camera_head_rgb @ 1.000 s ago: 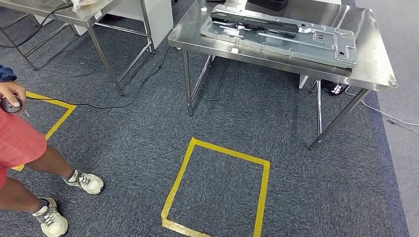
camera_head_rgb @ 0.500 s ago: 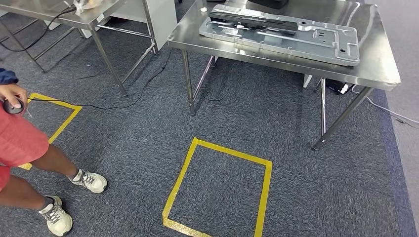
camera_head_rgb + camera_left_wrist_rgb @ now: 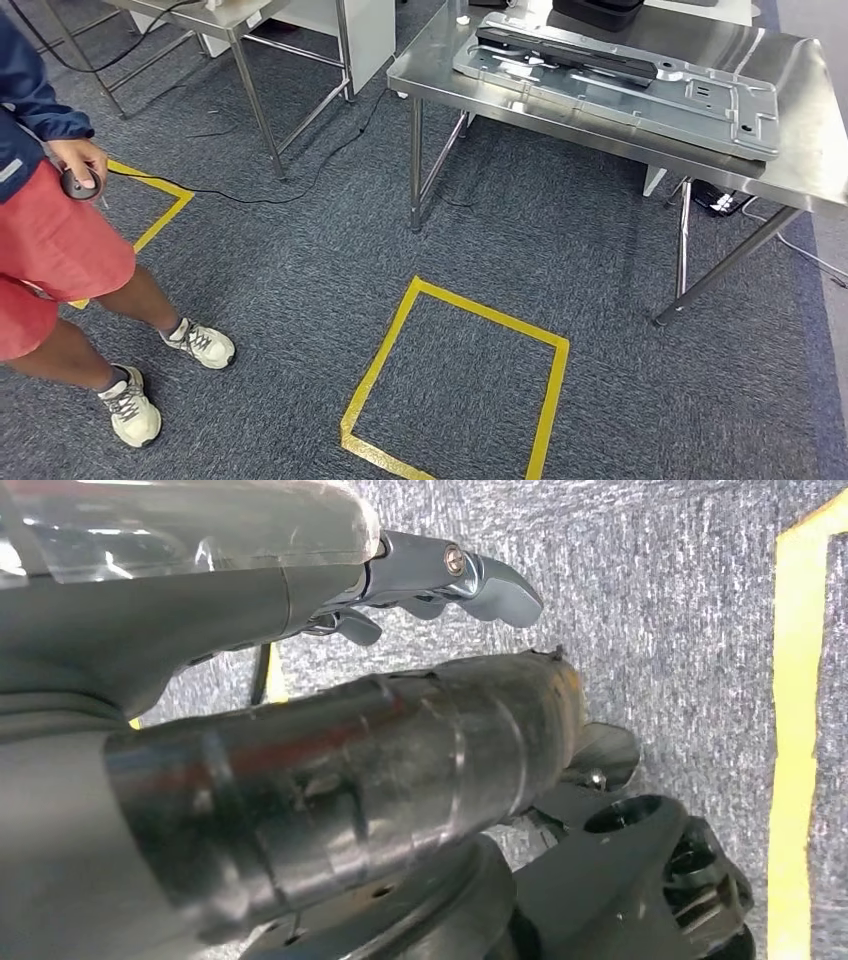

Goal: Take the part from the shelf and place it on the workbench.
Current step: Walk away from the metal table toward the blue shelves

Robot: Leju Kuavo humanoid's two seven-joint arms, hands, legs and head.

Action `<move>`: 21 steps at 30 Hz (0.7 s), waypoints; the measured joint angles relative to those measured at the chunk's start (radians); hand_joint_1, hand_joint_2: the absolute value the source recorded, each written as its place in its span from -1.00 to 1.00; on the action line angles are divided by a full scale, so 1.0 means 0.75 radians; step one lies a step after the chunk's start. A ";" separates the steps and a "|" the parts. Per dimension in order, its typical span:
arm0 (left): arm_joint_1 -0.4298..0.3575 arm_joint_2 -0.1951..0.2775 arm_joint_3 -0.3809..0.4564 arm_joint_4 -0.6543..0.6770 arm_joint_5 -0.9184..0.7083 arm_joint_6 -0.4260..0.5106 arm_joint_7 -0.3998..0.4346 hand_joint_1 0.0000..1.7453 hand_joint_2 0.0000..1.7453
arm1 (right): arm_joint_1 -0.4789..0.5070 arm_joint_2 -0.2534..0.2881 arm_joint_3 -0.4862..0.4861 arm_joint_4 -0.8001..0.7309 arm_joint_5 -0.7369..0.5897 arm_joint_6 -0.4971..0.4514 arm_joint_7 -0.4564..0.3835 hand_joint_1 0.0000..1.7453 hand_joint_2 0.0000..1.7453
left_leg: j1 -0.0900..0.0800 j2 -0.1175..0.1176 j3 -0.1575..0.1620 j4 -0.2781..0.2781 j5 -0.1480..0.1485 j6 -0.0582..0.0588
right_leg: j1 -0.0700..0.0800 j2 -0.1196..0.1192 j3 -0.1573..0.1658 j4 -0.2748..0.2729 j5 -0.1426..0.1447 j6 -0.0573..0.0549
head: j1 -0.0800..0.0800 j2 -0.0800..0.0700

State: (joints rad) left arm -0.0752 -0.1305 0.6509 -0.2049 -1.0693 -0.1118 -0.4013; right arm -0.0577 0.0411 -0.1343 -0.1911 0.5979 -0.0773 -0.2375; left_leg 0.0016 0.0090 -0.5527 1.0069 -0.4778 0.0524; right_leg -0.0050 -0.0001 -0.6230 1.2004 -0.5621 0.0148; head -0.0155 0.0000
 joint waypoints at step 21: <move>0.002 -0.001 0.015 0.000 0.002 0.007 -0.002 -1.00 -1.00 | -0.013 0.006 -0.001 0.000 0.016 0.008 -0.005 -1.00 -1.00 | 0.003 0.033 0.007 -0.003 -0.010 -0.033 | 0.009 -0.122 0.120 -0.258 0.089 -0.018 | -0.001 0.000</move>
State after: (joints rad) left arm -0.0739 -0.1308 0.6622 -0.2046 -1.0681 -0.1064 -0.4027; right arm -0.0675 0.0460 -0.1347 -0.1913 0.6102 -0.0710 -0.2414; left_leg 0.0036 0.0336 -0.5472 1.0045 -0.4853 0.0274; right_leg 0.0021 -0.0918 -0.5327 1.0070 -0.4954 0.0015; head -0.0163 0.0000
